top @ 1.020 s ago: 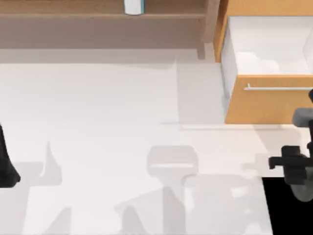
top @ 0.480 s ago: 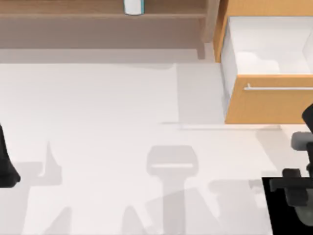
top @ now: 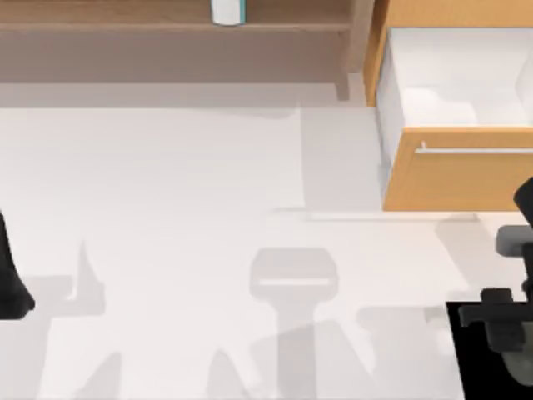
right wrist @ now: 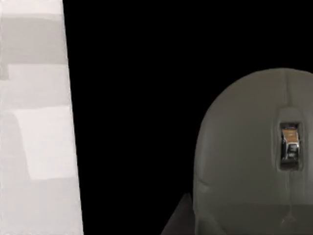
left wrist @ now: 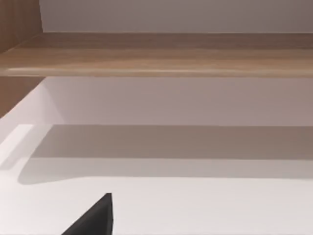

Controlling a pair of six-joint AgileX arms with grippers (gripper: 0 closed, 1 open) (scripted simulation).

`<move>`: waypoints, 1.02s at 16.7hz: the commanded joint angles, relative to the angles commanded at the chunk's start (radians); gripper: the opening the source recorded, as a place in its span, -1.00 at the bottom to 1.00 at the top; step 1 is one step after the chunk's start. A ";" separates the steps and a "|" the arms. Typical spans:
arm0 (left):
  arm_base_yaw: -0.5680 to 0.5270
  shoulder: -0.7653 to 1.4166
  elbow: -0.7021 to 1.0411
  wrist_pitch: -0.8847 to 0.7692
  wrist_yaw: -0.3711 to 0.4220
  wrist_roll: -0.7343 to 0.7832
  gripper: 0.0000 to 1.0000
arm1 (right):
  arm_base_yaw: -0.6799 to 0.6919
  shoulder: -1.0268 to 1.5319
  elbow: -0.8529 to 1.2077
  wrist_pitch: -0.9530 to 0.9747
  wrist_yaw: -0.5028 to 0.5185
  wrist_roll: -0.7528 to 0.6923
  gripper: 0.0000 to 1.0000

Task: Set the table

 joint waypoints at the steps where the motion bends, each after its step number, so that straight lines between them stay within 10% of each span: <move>1: 0.000 0.000 0.000 0.000 0.000 0.000 1.00 | 0.000 0.000 0.000 0.000 0.000 0.000 -0.10; 8: 0.000 0.000 0.000 0.000 0.000 0.000 1.00 | 0.000 0.000 0.000 0.000 0.000 0.000 0.96; 17: 0.000 0.000 0.000 0.000 0.000 0.000 1.00 | 0.000 -0.001 0.000 0.000 0.000 0.000 1.00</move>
